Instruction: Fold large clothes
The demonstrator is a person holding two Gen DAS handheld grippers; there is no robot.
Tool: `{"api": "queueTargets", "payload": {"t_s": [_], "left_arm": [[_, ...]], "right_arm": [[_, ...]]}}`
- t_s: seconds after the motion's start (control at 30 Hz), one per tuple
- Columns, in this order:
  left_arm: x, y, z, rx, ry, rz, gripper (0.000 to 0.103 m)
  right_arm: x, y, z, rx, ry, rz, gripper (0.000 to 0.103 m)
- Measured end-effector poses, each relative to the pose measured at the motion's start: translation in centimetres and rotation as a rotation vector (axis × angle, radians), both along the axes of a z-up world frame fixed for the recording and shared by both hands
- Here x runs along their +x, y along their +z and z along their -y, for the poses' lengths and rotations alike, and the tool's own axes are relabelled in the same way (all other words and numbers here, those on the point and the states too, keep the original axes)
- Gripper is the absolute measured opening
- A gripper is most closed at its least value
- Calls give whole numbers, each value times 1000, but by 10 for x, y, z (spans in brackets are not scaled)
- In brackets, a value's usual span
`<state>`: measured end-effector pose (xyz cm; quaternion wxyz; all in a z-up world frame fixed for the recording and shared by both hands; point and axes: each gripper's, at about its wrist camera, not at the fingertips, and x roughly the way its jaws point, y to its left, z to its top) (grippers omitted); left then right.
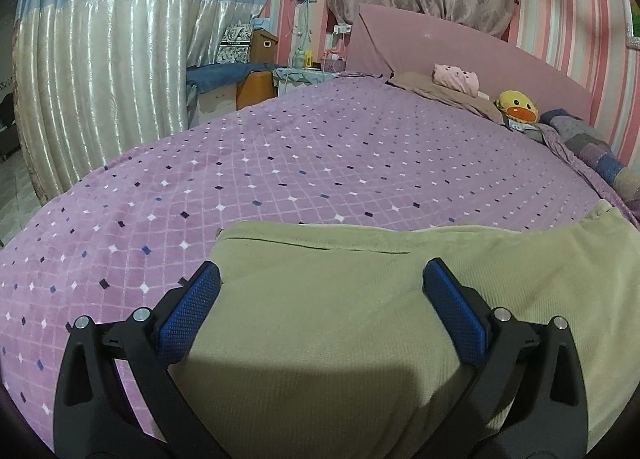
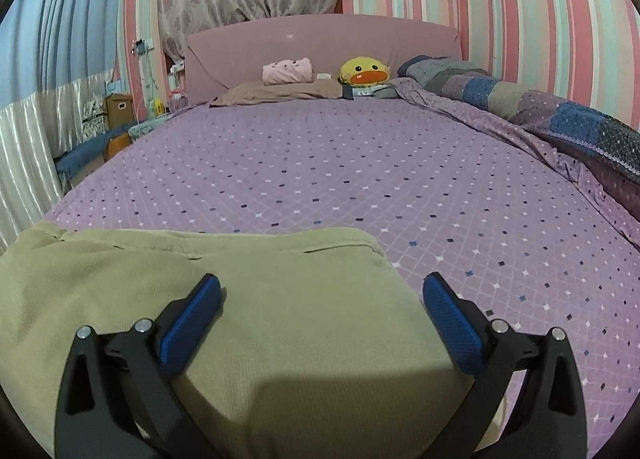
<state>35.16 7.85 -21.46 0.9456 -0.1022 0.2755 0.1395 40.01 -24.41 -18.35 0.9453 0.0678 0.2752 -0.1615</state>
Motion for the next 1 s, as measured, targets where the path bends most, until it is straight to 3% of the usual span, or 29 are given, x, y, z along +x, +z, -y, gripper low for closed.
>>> {"api": "queueTargets", "payload": {"t_s": [0.33, 0.5, 0.67, 0.87, 1.0], "left_arm": [[4, 0, 1, -1, -1, -35, 100], [15, 7, 3, 10, -4, -143, 100], [20, 28, 12, 59, -6, -303, 100], [-14, 89, 23, 143, -70, -327, 100], [-45, 113, 16, 84, -76, -330, 100]], "right_arm": [[11, -2, 2, 1, -6, -50, 101], [29, 2, -3, -45, 2, -190, 101], [35, 23, 19, 90, 53, -382, 101], [-27, 94, 22, -21, 61, -266, 101], [-64, 110, 31, -17, 86, -266, 101]]}}
